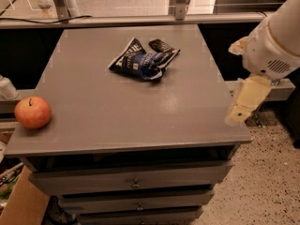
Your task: Move blue chip bag near apple
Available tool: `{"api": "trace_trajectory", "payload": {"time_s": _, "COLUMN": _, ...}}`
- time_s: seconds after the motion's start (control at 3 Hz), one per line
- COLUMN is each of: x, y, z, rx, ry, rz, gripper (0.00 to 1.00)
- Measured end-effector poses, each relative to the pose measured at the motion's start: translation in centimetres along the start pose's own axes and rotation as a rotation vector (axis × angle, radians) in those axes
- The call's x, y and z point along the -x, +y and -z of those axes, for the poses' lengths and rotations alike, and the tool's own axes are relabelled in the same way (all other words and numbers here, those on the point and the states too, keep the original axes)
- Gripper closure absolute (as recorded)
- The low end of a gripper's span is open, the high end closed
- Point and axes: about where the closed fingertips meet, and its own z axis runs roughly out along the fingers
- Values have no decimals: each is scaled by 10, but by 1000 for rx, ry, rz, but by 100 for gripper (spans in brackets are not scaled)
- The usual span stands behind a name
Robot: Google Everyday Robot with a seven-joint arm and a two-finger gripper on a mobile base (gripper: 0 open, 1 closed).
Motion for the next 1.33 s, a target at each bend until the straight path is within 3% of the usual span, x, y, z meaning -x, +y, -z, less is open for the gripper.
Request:
{"api": "trace_trajectory", "payload": {"time_s": 0.33, "x": 15, "y": -10, "z": -34, "rx": -30, "ry": -63, "rz": 13, "gripper": 0}}
{"api": "trace_trajectory", "payload": {"time_s": 0.67, "x": 47, "y": -38, "z": -83, "rx": -75, "ry": -123, "rz": 63, "gripper": 0}}
{"api": "trace_trajectory", "payload": {"time_s": 1.0, "x": 87, "y": -80, "z": -116, "rx": -142, "ry": -190, "rz": 80, "gripper": 0}}
{"api": "trace_trajectory", "payload": {"time_s": 1.33, "x": 127, "y": -119, "z": -134, "rx": -175, "ry": -253, "rz": 55, "gripper": 0}}
